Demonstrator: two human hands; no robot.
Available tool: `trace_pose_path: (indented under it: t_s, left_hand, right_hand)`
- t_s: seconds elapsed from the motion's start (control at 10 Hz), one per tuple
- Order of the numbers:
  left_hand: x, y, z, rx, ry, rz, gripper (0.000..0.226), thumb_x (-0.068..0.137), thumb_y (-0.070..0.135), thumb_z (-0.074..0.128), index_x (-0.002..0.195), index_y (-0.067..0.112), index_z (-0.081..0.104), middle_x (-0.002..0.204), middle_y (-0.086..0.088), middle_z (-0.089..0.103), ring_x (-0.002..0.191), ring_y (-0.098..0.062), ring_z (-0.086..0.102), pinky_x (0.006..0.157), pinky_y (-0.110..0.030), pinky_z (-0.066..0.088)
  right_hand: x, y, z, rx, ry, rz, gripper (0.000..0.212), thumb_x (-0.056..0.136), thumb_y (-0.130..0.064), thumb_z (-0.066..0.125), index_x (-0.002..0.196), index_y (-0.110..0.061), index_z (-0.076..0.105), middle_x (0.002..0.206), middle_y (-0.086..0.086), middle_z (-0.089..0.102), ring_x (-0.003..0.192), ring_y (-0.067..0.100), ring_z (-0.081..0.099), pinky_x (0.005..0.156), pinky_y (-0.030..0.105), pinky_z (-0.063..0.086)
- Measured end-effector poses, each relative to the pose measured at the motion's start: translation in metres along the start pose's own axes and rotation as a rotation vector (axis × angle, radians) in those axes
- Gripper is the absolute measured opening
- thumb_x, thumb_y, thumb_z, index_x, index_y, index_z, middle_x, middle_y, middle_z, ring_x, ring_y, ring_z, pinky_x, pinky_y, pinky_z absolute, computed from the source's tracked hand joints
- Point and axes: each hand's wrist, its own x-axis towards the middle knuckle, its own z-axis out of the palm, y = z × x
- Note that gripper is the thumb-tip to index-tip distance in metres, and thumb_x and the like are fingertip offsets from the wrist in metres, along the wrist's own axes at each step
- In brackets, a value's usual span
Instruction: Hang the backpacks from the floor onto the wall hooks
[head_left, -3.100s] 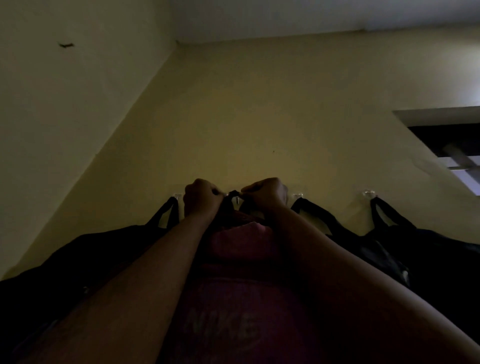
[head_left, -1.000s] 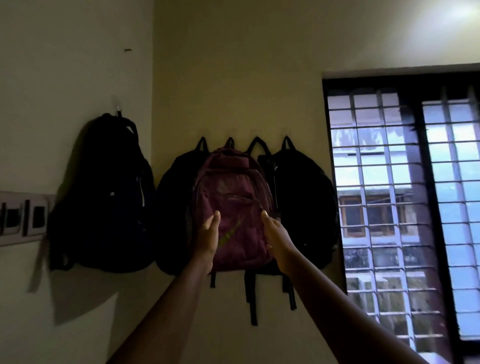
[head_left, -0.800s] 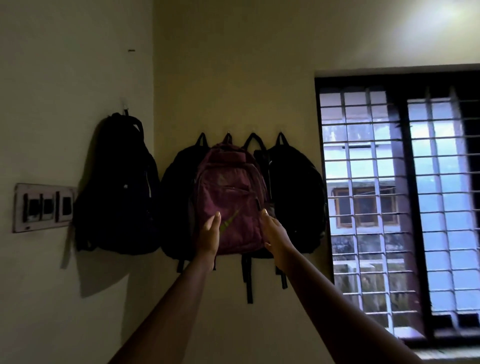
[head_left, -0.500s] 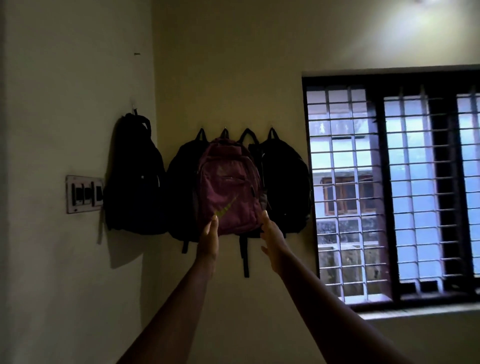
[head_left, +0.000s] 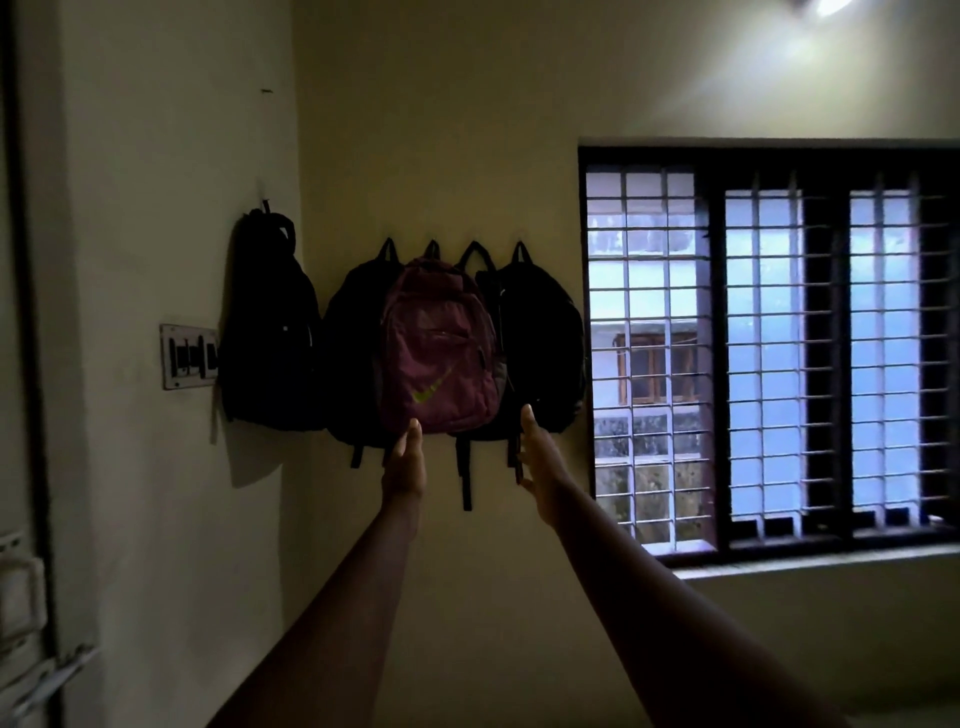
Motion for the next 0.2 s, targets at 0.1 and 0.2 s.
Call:
trace_pose_path:
  t_s: [0.1,0.2]
  left_hand:
    - [-0.016,0.009,0.007,-0.007,-0.003,0.026,0.058,0.096,0.047,0.028,0.144,0.013,0.030,0.152,-0.011,0.033,0.139,-0.027,0.032,0.112,-0.039,0.027]
    - [-0.026,0.024,0.015,-0.019,-0.003,0.009,0.059,0.096,0.046,0.029,0.144,0.013,0.029,0.152,-0.012,0.032,0.139,-0.027,0.031,0.112,-0.039,0.026]
  right_hand:
    - [-0.009,-0.011,-0.011,0.006,0.015,0.000,0.063,0.094,-0.053,0.034,0.144,-0.016,0.031,0.152,0.009,0.034,0.138,0.027,0.034,0.109,0.042,0.030]
    - [-0.014,-0.018,-0.015,0.015,0.024,0.001,0.066,0.092,-0.056,0.035,0.144,-0.017,0.031,0.151,0.009,0.034,0.138,0.026,0.034,0.109,0.042,0.030]
